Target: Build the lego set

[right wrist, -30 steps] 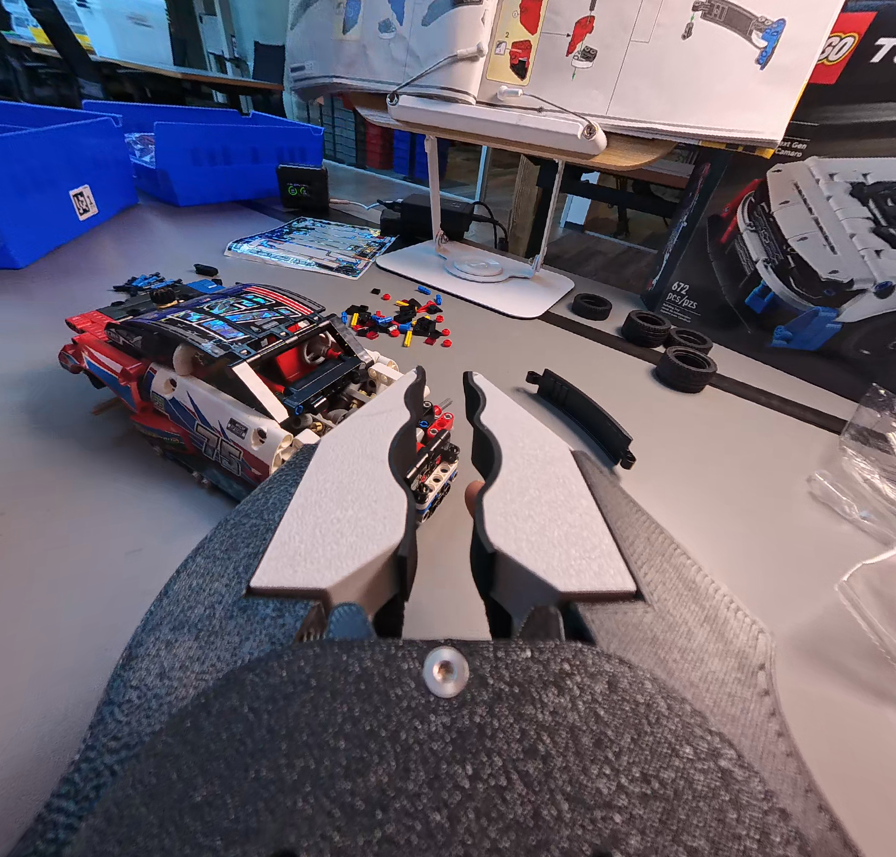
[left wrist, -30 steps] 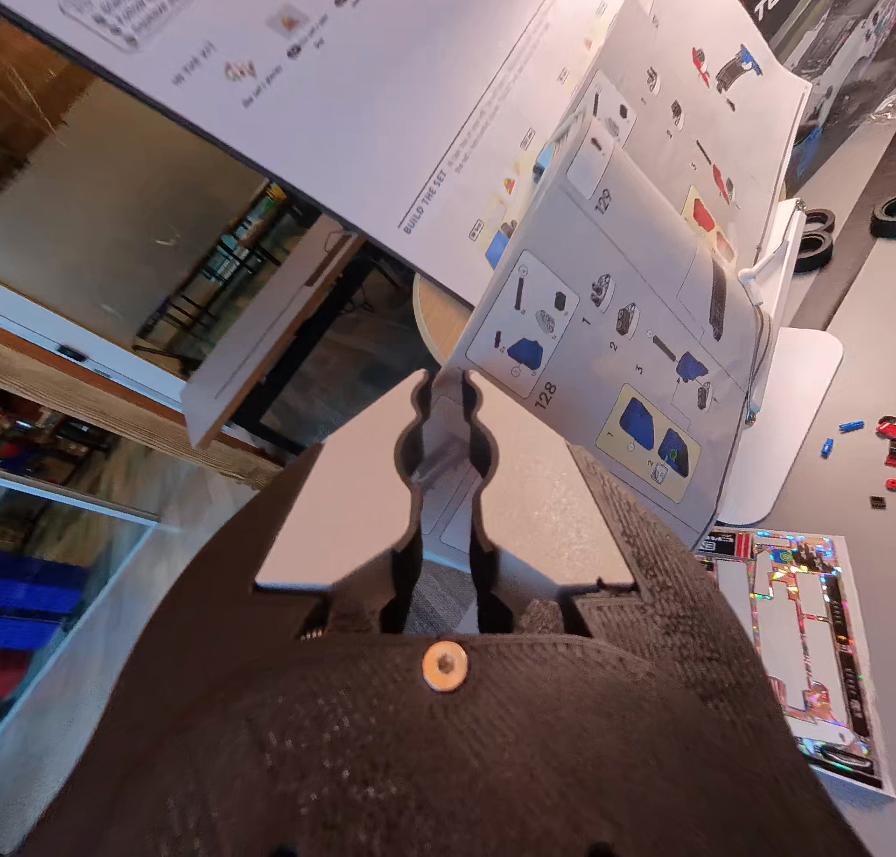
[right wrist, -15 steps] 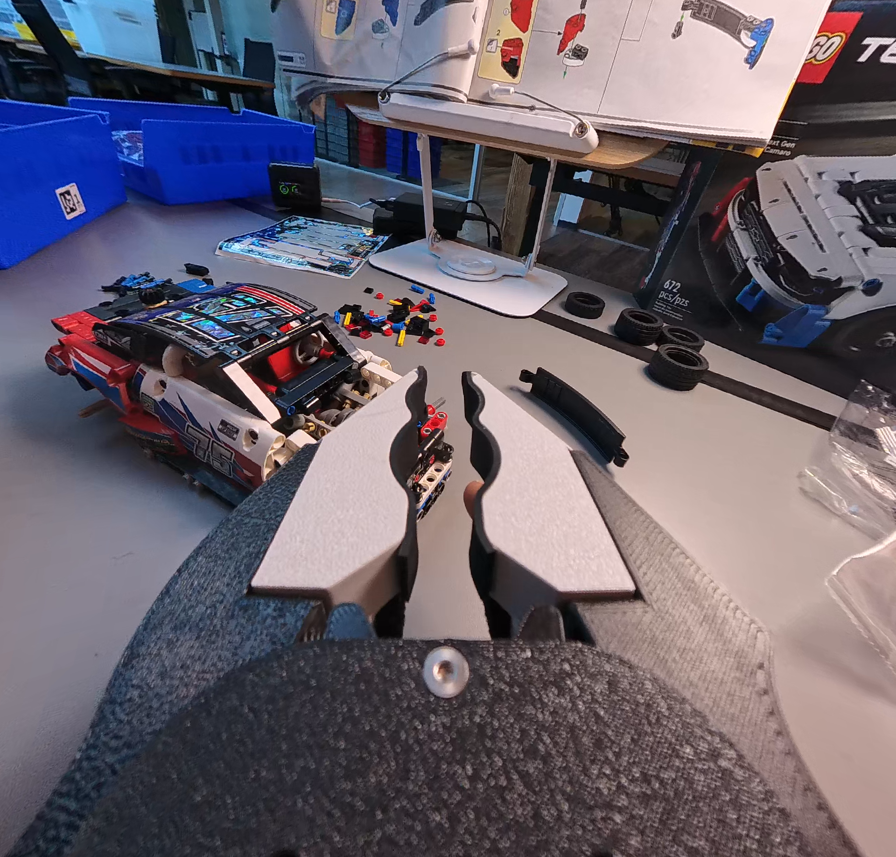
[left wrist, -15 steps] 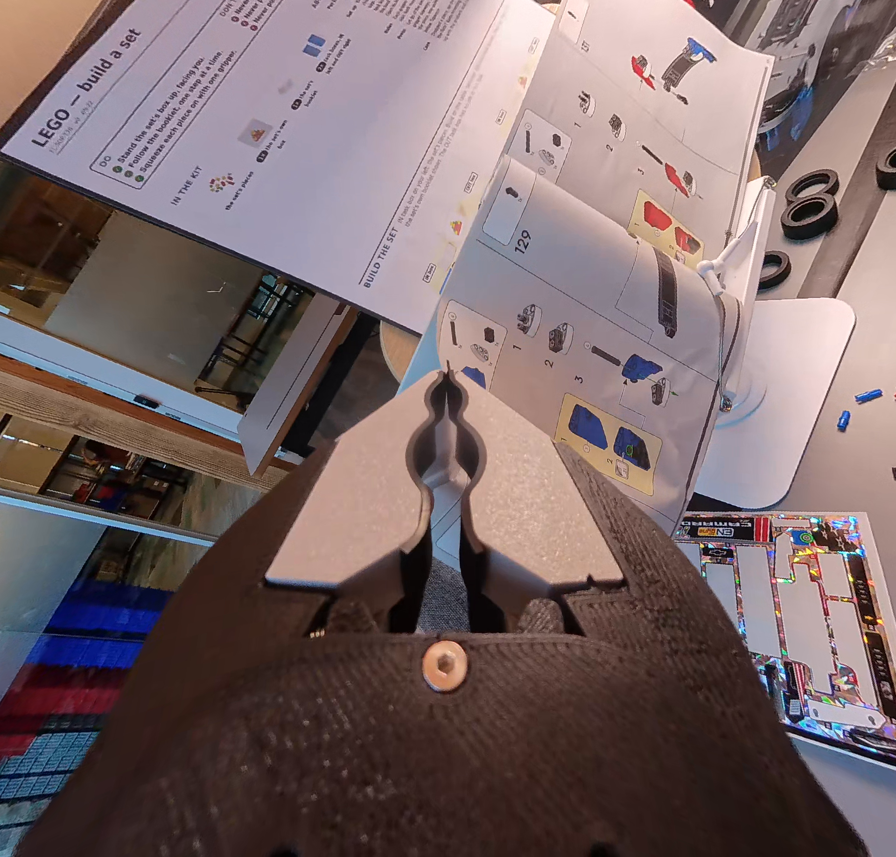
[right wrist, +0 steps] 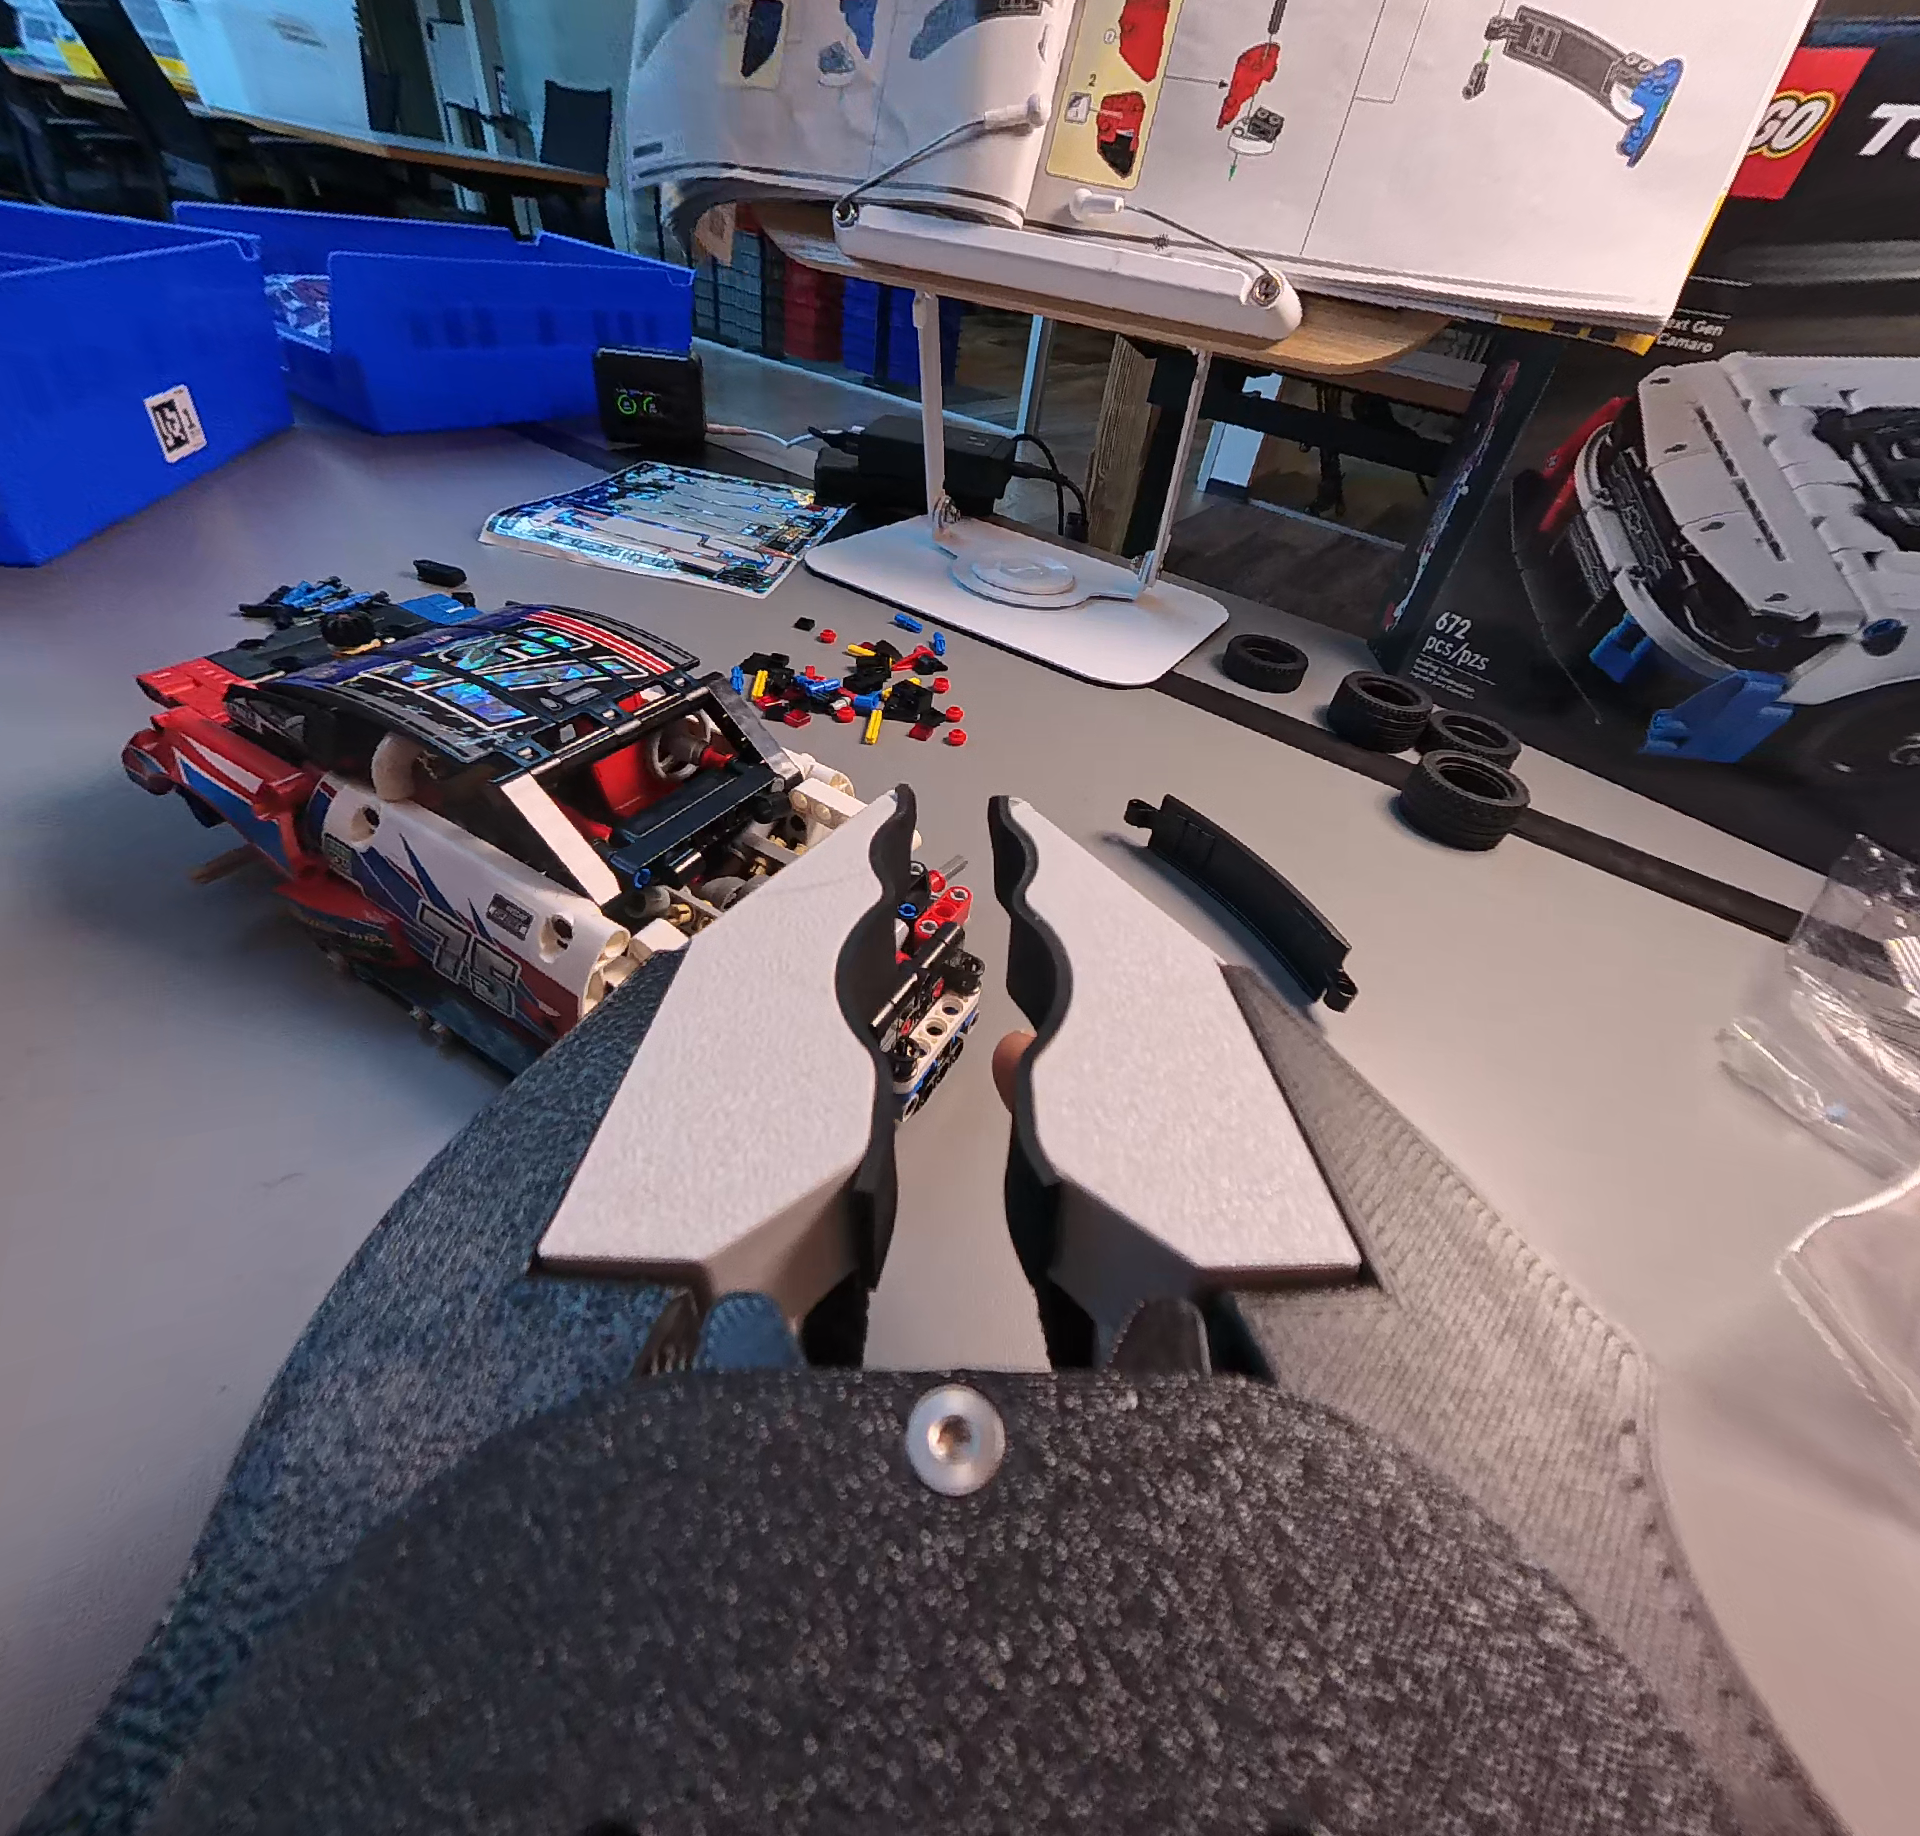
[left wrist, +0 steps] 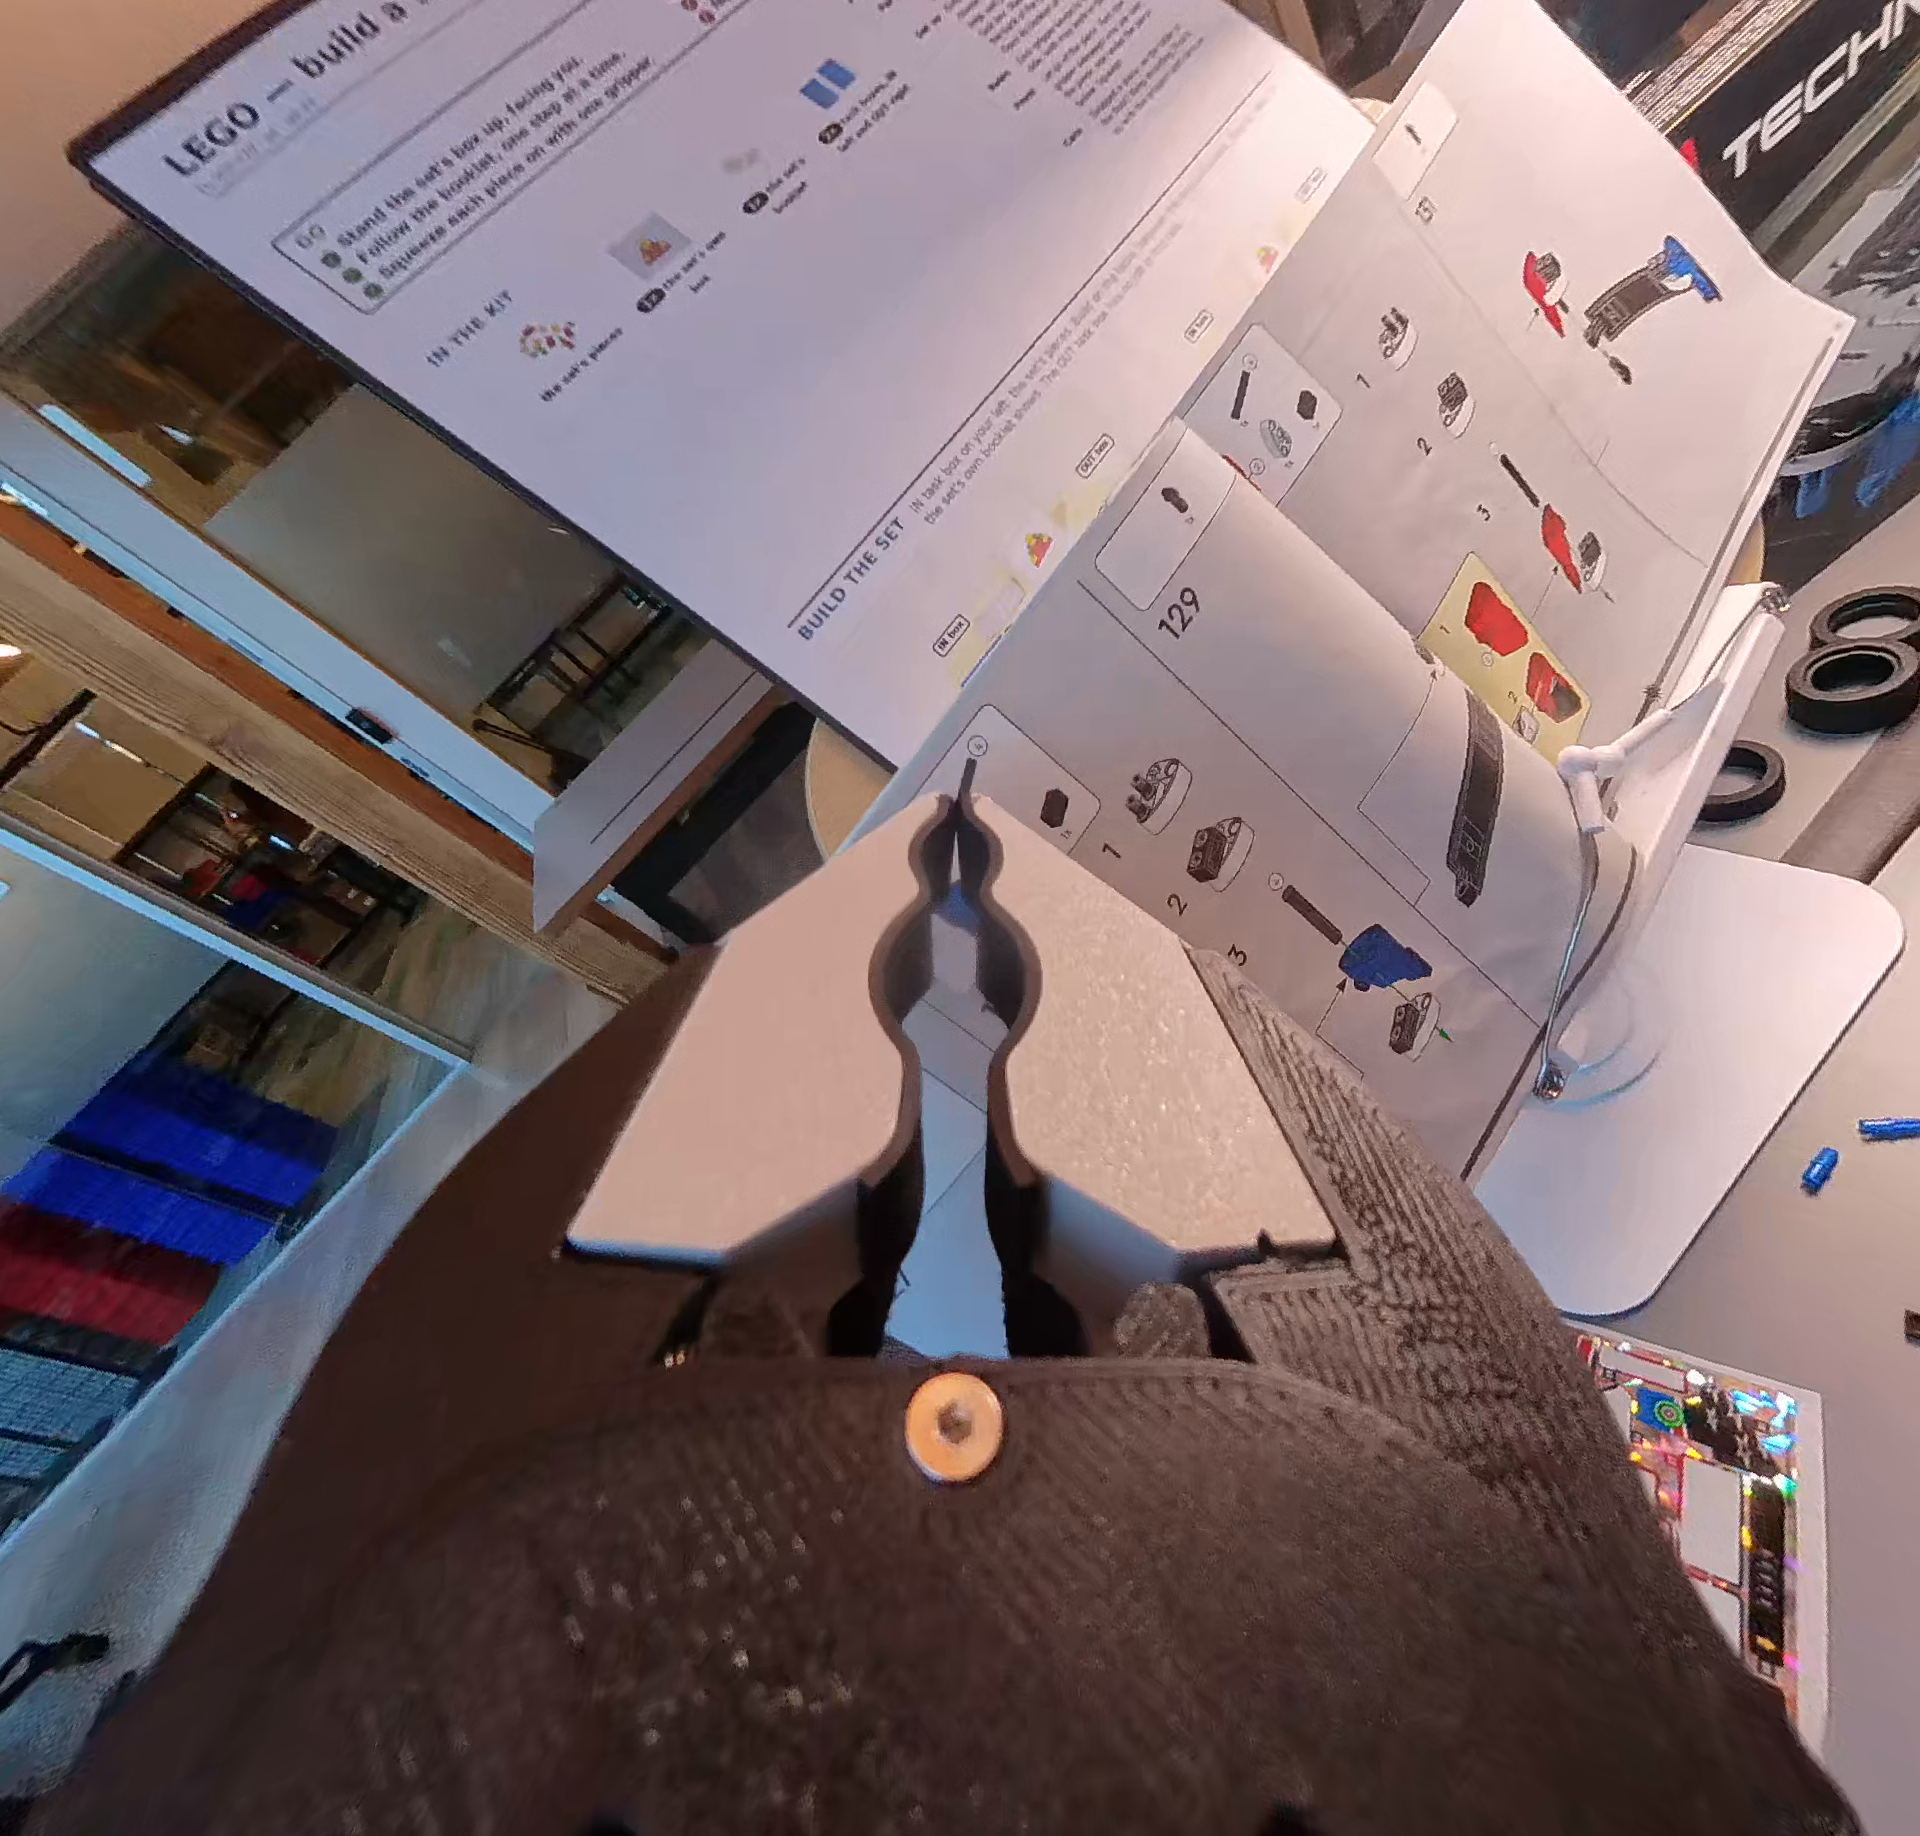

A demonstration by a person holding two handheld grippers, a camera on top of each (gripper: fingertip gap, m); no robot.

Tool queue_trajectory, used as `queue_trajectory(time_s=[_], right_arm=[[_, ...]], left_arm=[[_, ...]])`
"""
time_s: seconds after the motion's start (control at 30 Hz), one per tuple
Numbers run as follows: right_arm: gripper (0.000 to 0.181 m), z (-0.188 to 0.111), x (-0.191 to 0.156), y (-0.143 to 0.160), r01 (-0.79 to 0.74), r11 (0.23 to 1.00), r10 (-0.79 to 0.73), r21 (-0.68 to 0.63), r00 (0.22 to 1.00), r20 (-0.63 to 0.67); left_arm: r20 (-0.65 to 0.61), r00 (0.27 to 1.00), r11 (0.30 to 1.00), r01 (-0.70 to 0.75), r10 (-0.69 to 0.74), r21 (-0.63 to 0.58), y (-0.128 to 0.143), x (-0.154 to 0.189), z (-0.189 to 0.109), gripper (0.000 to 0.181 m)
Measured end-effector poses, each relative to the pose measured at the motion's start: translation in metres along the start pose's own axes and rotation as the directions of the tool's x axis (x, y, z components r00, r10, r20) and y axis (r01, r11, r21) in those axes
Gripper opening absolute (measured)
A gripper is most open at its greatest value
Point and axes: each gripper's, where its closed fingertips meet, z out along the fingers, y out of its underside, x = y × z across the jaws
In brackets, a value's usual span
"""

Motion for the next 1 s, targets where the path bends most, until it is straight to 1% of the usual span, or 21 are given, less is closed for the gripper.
queue_trajectory(time_s=[0.1, 0.2, 0.3, 0.37, 0.53, 0.63, 0.7, 0.73, 0.77, 0.83, 0.9, 0.93, 1.0], right_arm=[[0.012, -0.002, 0.0, -0.001, 0.004, 1.0, -0.004, 0.005, 1.0, -0.001], [0.012, -0.003, 0.001, -0.003, 0.001, 1.0, -0.001, 0.009, 1.0, -0.001], [0.012, -0.003, 0.001, -0.003, -0.003, 1.0, 0.003, 0.009, 1.0, 0.004], [0.012, -0.003, 0.0, -0.003, -0.002, 1.0, 0.002, 0.01, 1.0, 0.005], [0.012, -0.003, -0.002, -0.004, -0.001, 1.0, 0.001, 0.015, 1.0, 0.012], [0.012, -0.003, -0.003, -0.004, 0.004, 1.0, -0.004, 0.014, 1.0, 0.014], [0.011, -0.004, -0.003, -0.004, 0.006, 1.0, -0.006, 0.011, 1.0, 0.009], [0.011, -0.005, -0.005, -0.005, 0.004, 1.0, -0.004, 0.011, 1.0, 0.011], [0.011, -0.006, -0.007, -0.005, 0.002, 1.0, -0.002, 0.013, 1.0, 0.016], [0.01, -0.009, -0.014, -0.008, 0.012, 1.0, -0.013, 0.025, 0.999, 0.033], [0.01, -0.01, -0.019, -0.011, 0.03, 0.999, -0.032, 0.032, 0.998, 0.047], [0.009, -0.01, -0.022, -0.012, 0.036, 0.999, -0.038, 0.034, 0.998, 0.054], [0.01, -0.009, -0.026, -0.014, 0.037, 0.999, -0.04, 0.039, 0.997, 0.072]], left_arm=[[-0.007, 0.997, 0.997, 0.072, -0.072, -0.018, 0.009, 0.003, 0.011, 0.0], [0.003, 0.996, 0.995, 0.093, -0.093, -0.016, 0.012, 0.004, 0.018, 0.0], [0.022, 0.995, 0.995, 0.101, -0.101, -0.008, 0.012, 0.001, 0.02, 0.0], [0.031, 0.991, 0.992, 0.126, -0.127, 0.014, 0.01, -0.003, 0.016, 0.0], [0.049, 0.979, 0.978, 0.193, -0.197, 0.073, 0.01, -0.017, -0.013, 0.0], [0.058, 0.968, 0.966, 0.235, -0.242, 0.106, 0.012, -0.025, -0.042, 0.0], [0.038, 0.963, 0.96, 0.262, -0.267, 0.098, 0.019, -0.025, -0.068, 0.0], [0.017, 0.961, 0.959, 0.273, -0.275, 0.075, 0.026, -0.023, -0.081, 0.0], [-0.019, 0.959, 0.959, 0.284, -0.283, 0.028, 0.037, -0.017, -0.095, 0.0], [-0.101, 0.948, 0.95, 0.289, -0.301, -0.116, 0.07, -0.001, -0.126, 0.003], [-0.171, 0.933, 0.925, 0.264, -0.317, -0.273, 0.111, 0.018, -0.161, 0.002], [-0.169, 0.93, 0.9, 0.252, -0.327, -0.354, 0.135, 0.024, -0.179, 0.005], [-0.152, 0.927, 0.844, 0.234, -0.344, -0.483, 0.182, 0.034, -0.213, 0.003]])
